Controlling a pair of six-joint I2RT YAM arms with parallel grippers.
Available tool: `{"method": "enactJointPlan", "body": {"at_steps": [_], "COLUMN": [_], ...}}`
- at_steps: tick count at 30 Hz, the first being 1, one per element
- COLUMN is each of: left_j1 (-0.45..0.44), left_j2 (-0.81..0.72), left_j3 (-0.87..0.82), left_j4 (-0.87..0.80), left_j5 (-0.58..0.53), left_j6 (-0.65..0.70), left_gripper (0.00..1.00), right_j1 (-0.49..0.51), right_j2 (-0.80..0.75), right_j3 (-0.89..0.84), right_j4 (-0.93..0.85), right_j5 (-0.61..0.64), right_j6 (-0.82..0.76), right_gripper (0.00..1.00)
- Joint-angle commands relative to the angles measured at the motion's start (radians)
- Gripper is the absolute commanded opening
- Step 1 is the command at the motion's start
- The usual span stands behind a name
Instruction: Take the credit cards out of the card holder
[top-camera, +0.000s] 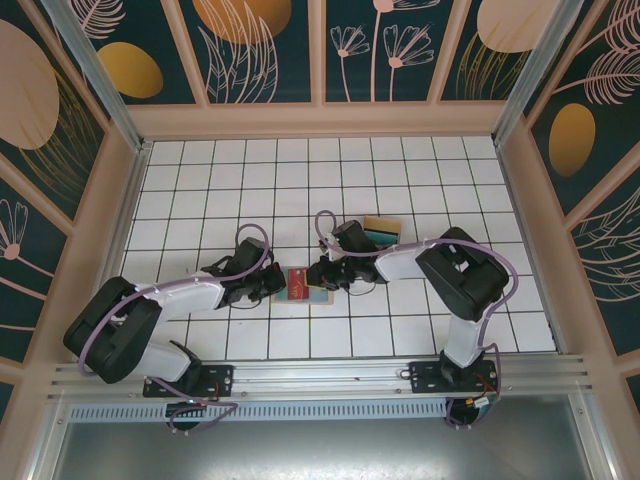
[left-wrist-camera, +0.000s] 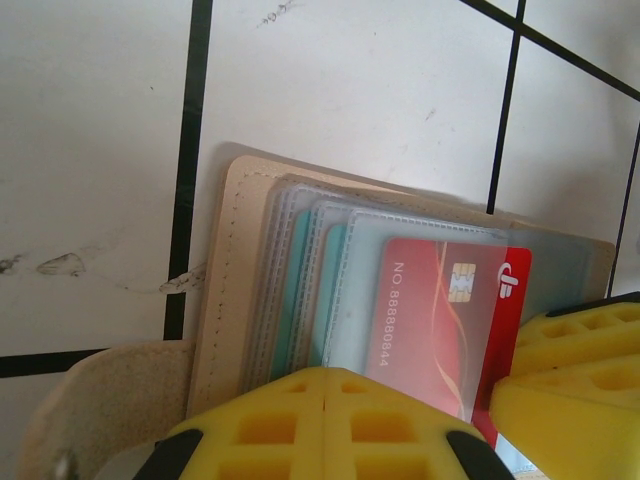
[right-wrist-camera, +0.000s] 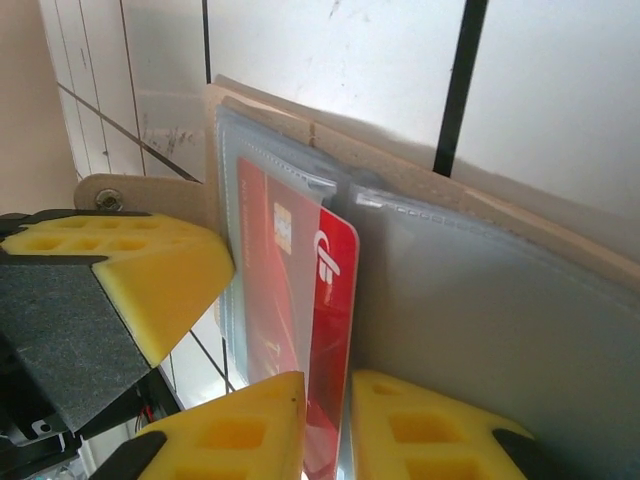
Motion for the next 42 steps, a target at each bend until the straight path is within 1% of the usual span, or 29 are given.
{"method": "enactJointPlan", "body": {"at_steps": [1,3,5,14,26,28,33,35,38,40,41,42], "left_j1": [0.001,0.002,0.001,0.002,0.002,0.001,0.002,0.001,0.002,0.002,0.002,0.001], "left_j2": [0.034,0.033,0.032,0.034,0.018,0.011,-0.013,-0.026,-0.054,-0.069,-0.076,-0.082], "left_j3": [-0.027,-0.025,-0.027,-0.033,-0.009,0.008,0.073,0.109,0.156,0.19,0.207,0.218], "left_j4": [-0.096,-0.101,-0.108,-0.132,-0.147,-0.156,-0.174,-0.189,-0.213,-0.24,-0.251,-0.259], "left_j5": [-0.059,-0.062,-0.069,-0.087,-0.088,-0.087,-0.075,-0.068,-0.067,-0.078,-0.083,-0.086], "left_j6": [-0.002,-0.001,-0.002,-0.004,0.019,0.026,0.048,0.057,0.075,0.088,0.095,0.099], "left_gripper": [0.0,0.0,0.0,0.0,0.0,0.0,0.01,0.11,0.3,0.37,0.43,0.54], "right_j1": [0.001,0.0,-0.003,-0.044,-0.118,-0.125,-0.126,-0.129,-0.128,-0.128,-0.129,-0.129], "right_j2": [0.033,0.022,0.011,-0.055,-0.21,-0.251,-0.347,-0.378,-0.419,-0.447,-0.462,-0.472], "right_j3": [0.0,-0.004,-0.013,-0.085,-0.167,-0.161,-0.097,-0.06,0.007,0.047,0.069,0.084], "right_j4": [-0.001,-0.011,-0.018,-0.05,-0.124,-0.152,-0.283,-0.346,-0.468,-0.539,-0.576,-0.599], "right_j5": [0.016,0.029,0.039,0.05,0.061,0.071,0.134,0.172,0.256,0.33,0.369,0.4], "right_j6": [0.012,0.01,0.007,-0.026,-0.093,-0.111,-0.184,-0.221,-0.296,-0.345,-0.367,-0.389], "right_gripper": [0.13,0.05,0.0,0.0,0.0,0.0,0.0,0.0,0.0,0.0,0.0,0.0]}}
